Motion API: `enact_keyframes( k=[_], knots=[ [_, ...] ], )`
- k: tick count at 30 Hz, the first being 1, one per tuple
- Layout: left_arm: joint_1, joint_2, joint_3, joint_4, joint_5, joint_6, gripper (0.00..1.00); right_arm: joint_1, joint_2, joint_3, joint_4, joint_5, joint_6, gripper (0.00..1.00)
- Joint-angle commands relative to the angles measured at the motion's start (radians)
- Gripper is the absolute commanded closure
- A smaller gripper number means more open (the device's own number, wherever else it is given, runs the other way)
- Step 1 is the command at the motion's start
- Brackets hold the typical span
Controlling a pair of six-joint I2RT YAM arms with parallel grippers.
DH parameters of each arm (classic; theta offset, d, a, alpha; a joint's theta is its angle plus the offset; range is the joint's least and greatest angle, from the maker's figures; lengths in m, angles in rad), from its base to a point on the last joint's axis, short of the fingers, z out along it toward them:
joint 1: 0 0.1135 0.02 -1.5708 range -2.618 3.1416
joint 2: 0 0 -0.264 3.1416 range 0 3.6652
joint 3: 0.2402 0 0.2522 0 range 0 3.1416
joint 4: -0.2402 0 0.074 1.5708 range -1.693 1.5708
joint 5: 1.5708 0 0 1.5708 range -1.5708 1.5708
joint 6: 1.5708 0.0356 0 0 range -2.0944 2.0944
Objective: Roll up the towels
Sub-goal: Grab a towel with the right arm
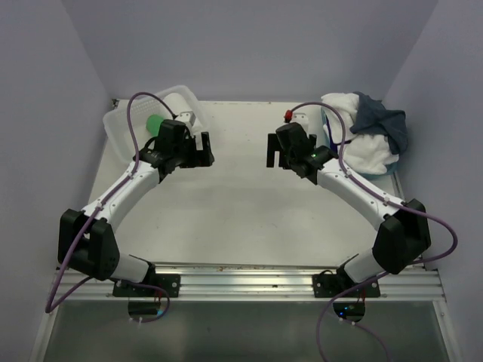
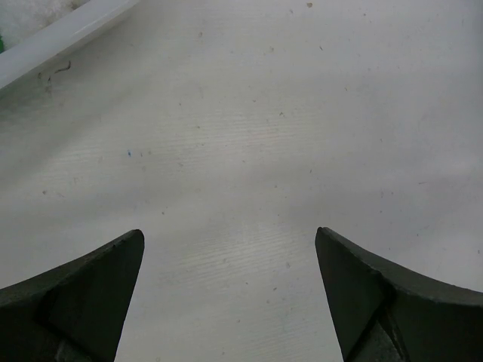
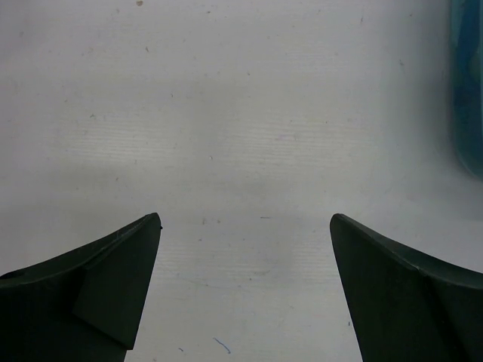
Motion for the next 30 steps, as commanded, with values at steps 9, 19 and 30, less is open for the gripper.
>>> enact_keyframes(
  k=[9,19,30],
  knots=[
    [0.002,0.032,0.004,0.062,0.021,0.008,0.0,0.009,0.002,0.027,0.041,-0.084,-0.166,0.02],
    [0.0,0.045,0.016,0.016,0.033,-0.003,0.0,-0.381,0.006,0.162,0.001,-0.061,-0.029,0.02],
    [0.0,0.012,0.006,0.013,0.05,-0.017,0.0,-0.691,0.143,0.303,-0.008,-0.203,0.128,0.14]
  ],
)
